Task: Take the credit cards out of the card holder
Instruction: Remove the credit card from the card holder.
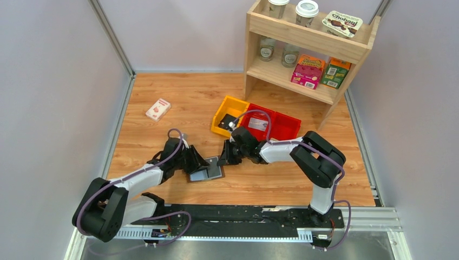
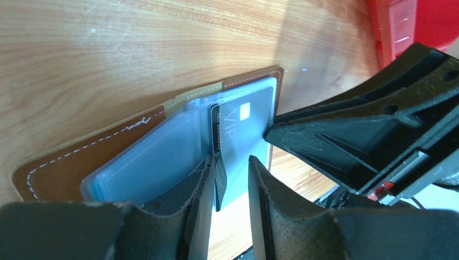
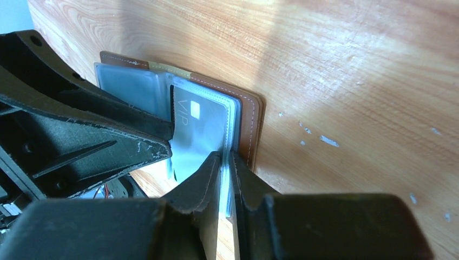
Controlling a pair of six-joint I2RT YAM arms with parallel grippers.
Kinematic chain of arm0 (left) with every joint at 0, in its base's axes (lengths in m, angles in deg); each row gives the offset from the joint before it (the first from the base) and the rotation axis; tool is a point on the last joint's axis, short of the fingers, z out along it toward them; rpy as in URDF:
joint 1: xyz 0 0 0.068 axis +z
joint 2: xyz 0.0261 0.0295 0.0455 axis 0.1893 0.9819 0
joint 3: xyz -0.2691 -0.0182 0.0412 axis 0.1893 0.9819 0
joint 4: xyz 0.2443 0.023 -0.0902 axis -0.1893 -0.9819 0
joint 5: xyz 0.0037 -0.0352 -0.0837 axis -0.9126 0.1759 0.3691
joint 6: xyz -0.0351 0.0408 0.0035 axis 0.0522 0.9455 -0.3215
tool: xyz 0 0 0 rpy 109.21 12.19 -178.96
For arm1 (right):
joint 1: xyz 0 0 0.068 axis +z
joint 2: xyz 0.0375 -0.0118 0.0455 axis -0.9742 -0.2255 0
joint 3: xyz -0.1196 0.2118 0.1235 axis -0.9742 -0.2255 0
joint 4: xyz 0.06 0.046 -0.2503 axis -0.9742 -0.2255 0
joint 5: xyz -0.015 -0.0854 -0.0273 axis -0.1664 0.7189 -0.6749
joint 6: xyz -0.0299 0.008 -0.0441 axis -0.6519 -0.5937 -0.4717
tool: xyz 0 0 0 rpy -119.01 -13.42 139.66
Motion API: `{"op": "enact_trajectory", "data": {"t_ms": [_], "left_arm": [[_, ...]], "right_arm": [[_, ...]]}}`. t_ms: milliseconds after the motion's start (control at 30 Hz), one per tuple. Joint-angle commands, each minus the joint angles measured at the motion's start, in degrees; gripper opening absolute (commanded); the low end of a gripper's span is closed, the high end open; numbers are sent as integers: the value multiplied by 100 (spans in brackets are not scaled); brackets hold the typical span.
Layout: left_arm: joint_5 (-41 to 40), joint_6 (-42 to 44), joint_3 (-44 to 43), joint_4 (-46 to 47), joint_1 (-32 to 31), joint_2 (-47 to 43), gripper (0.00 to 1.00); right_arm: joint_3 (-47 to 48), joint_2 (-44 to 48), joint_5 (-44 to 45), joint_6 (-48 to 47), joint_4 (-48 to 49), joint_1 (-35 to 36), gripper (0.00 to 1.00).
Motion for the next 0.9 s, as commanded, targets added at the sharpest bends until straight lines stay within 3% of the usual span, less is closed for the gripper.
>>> {"op": "enact_trajectory", "data": {"t_ms": [0,367,867], "left_arm": [[583,-44,33,870,-71,-462,34],[671,-475,121,1292,-71,-920,28],[1031,-545,-10,1530,-79,407,30]], "right_arm": [[-305,-455,378,-181,-621,41,16],[-349,-411,308,-84,-480,32,18],[-411,-376,167,-5,-234,32,19]]}}
